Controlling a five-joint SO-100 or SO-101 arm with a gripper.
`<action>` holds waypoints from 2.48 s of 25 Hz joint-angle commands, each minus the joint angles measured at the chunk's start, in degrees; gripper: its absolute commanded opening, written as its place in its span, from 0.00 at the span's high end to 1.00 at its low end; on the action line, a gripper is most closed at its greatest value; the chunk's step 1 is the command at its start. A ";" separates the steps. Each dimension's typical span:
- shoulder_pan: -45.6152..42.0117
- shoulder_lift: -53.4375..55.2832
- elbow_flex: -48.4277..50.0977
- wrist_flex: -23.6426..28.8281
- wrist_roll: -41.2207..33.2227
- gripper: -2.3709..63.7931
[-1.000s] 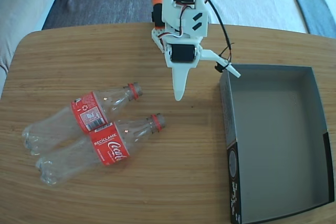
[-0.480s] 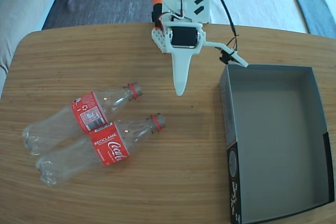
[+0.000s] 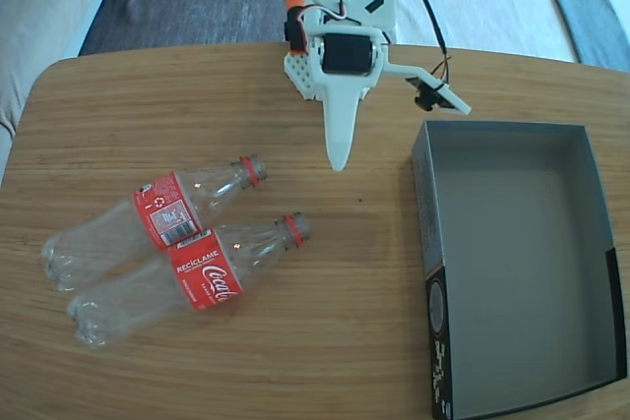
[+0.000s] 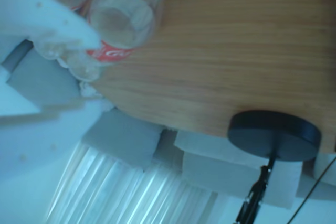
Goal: Grasp the bottles and put them in the box.
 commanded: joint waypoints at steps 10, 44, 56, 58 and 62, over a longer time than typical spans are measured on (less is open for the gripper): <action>0.18 -1.76 -6.24 -0.18 -0.26 0.85; 2.29 -65.48 -51.86 28.39 -50.71 0.85; 11.69 -73.92 -56.69 41.57 -50.36 0.58; 13.45 -73.56 -56.43 41.57 -50.27 0.49; 14.85 -73.30 -56.51 41.57 -50.27 0.32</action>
